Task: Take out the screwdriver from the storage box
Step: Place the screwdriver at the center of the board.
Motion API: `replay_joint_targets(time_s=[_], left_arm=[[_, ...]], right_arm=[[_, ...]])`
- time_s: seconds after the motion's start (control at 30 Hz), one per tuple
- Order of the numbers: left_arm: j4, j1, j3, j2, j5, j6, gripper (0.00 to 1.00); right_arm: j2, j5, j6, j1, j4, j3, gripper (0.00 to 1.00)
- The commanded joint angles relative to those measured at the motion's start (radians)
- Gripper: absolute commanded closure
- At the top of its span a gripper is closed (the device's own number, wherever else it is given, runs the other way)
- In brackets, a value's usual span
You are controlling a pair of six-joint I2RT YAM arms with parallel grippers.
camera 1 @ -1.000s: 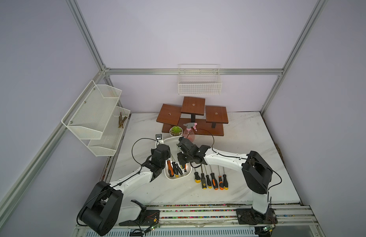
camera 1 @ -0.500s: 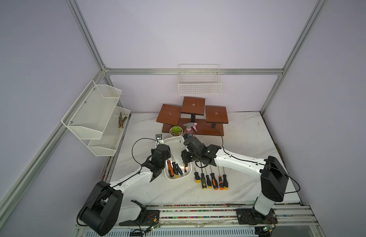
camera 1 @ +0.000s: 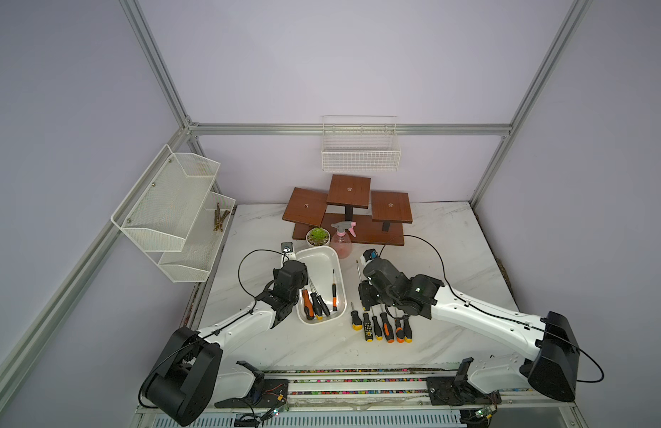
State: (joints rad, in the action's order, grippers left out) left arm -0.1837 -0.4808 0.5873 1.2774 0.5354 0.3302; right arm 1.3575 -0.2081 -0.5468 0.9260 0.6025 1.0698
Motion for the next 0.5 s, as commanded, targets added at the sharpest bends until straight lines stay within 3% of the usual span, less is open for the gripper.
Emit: replay_joint_targets(time_s=[0.0, 0.47], left_arm=[[-0.013, -0.008, 0.043, -0.007, 0.003, -0.014, 1.00], [-0.014, -0.008, 0.040, -0.008, 0.001, -0.013, 1.00]], right_arm=[[-0.062, -0.091, -0.040, -0.004, 0.082, -0.056, 1.00], [-0.269, -0.158, -0.155, -0.063, 0.203, -0.279, 1.00]])
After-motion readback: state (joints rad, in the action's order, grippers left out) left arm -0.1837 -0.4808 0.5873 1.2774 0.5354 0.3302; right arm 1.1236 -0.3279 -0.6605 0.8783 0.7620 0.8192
